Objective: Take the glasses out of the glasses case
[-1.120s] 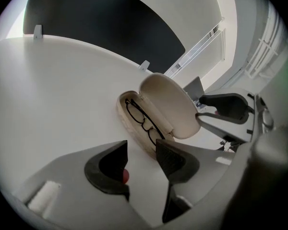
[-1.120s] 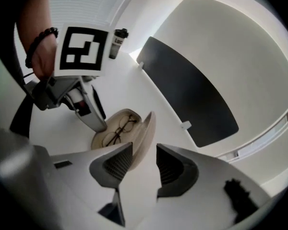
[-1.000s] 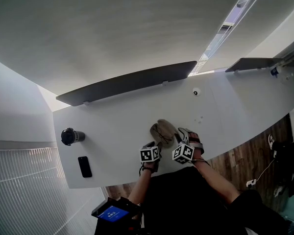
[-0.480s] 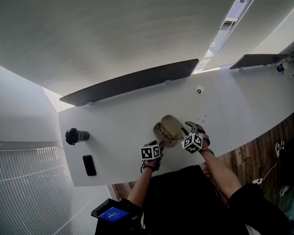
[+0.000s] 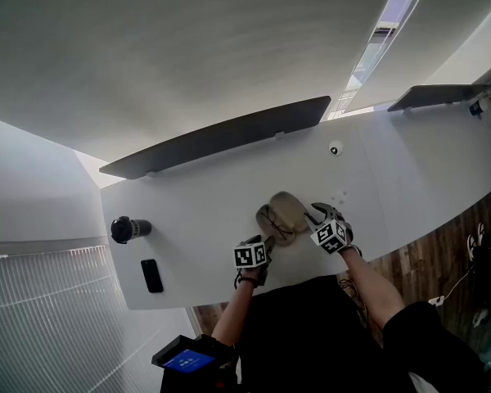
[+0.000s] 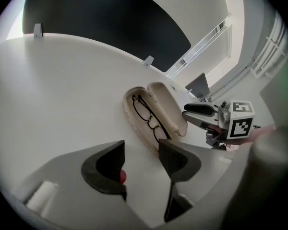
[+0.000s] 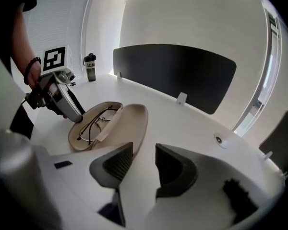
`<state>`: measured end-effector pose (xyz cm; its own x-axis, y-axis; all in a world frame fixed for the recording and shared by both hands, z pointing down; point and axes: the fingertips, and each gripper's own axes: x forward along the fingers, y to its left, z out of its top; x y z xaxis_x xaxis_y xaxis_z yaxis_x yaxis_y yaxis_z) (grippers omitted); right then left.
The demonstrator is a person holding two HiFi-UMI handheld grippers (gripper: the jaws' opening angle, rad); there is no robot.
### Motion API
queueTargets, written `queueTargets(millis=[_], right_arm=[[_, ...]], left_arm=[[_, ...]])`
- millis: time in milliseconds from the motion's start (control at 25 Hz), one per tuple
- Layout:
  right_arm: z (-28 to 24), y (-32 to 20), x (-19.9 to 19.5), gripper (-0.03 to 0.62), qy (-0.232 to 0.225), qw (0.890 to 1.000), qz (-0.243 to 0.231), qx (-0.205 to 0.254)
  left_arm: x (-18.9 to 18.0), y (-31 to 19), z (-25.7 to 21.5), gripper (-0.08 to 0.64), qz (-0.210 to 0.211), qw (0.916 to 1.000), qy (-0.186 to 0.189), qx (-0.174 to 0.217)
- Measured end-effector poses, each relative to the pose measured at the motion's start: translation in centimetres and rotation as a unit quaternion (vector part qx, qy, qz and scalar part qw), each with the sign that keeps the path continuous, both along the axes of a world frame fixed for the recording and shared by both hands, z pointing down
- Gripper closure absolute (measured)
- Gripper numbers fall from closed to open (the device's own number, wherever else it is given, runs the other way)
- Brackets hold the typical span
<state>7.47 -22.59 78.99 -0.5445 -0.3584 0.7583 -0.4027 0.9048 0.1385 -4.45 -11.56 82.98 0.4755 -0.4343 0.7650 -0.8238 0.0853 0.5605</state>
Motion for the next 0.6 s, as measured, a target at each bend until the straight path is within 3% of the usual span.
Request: queueTargets(millis=[160, 360, 480, 600], right_arm=[[-1.6, 0.1, -0.6, 0.439, -0.031, 0.999, -0.012, -0.001], [-6.2, 0.3, -2.2, 0.439, -0.109, 0.994, -0.011, 0.011], [-10.4, 1.3, -4.6, 0.439, -0.102, 0.993, -0.04, 0.053], [-10.9, 4.2, -8.4, 0.439, -0.075, 0.993, -0.085, 0.017]], left_arm=[[0.2, -0.2, -0.5, 0.33, 0.0, 1.0, 0.0, 0.009], [0.5, -0.4, -0.7, 0.347, 0.015, 0.9994, -0.006, 0.03], [0.7, -0.3, -1.5, 0.347, 0.011, 0.999, 0.017, 0.04], [0.4, -0.2, -3.2, 0.359, 0.01, 0.996, 0.052, 0.072]])
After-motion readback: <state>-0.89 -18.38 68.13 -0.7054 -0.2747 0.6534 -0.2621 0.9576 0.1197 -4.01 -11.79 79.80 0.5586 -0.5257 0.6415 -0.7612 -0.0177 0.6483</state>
